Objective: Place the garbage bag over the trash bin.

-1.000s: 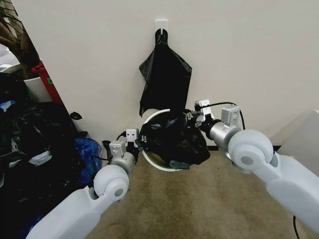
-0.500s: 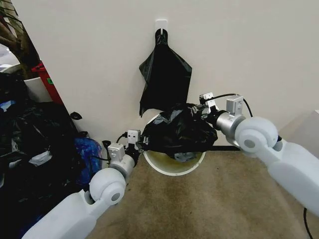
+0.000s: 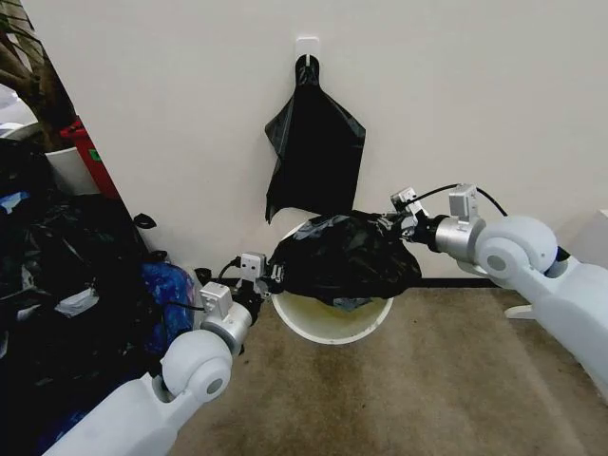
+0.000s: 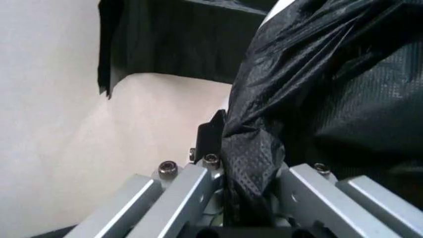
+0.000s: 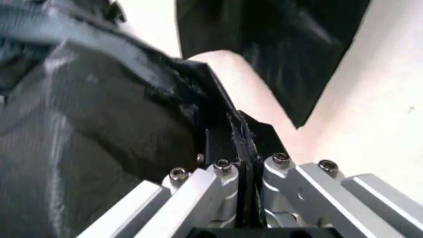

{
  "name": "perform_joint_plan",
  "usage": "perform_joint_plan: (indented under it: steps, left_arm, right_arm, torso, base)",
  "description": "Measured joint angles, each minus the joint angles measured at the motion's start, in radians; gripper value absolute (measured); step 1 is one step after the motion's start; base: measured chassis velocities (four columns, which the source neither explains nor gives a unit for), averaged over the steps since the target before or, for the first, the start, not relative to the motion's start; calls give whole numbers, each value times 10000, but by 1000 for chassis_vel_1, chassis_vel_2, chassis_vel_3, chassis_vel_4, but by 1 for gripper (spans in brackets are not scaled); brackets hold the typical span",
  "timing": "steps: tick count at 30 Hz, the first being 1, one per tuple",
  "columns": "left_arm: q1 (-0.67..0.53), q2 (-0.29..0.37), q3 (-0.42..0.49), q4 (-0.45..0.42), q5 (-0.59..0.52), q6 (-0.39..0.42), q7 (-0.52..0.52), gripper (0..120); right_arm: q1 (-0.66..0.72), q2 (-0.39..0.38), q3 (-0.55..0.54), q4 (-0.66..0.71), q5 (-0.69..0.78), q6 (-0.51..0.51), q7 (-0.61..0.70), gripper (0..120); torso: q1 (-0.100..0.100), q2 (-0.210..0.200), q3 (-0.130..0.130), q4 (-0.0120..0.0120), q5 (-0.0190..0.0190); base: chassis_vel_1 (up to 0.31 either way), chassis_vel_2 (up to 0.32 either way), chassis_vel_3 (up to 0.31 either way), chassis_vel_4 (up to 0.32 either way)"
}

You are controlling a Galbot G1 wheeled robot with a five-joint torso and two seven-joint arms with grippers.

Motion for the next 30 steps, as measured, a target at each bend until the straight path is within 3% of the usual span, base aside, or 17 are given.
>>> perform_joint_plan:
  steps: [7, 12, 17, 19, 25, 27, 30]
  left_arm:
    - [199, -16, -12, -88, 236, -93, 334, 1]
    - [273, -103, -42, -86, 93, -91, 204, 1]
    - [300, -256, -158, 97, -789, 41, -164, 1]
    - [300, -269, -169, 116, -843, 49, -183, 1]
    - [327, -463, -384, 464, -1595, 109, -305, 1]
    - [339, -488, -446, 521, -1703, 111, -341, 1]
    - [356, -605, -642, 694, -1927, 109, -505, 1]
  right_arm:
    - [-315, -294, 267, -478, -1338, 1134, -1923, 0]
    - [-703, -468, 658, -282, -1387, 1278, -1598, 1]
    - [-1178, -848, 1125, 135, -763, 1367, -744, 22]
    - [-1204, -875, 1147, 161, -688, 1373, -677, 23]
    - [-1365, -1123, 1481, 241, 765, 1466, 370, 51]
    - [-1379, -1142, 1548, 289, 1024, 1465, 577, 54]
    - [-1611, -1055, 1953, 775, 2112, 1408, 1778, 68]
  torso:
    - [0, 0, 0, 0, 1]
    - [0, 0, 0, 0, 0]
    - [0, 0, 0, 0, 1]
    - [0, 0, 0, 0, 1]
    - [0, 0, 1, 0, 2]
    - [0, 0, 2, 0, 1]
    - [0, 0, 1, 0, -4]
  base:
    - [0, 0, 0, 0]
    - [0, 0, 0, 0]
    - [0, 0, 0, 0]
    - [0, 0, 0, 0]
    - [0, 0, 0, 0]
    - [0, 0, 0, 0]
    - [0, 0, 0, 0]
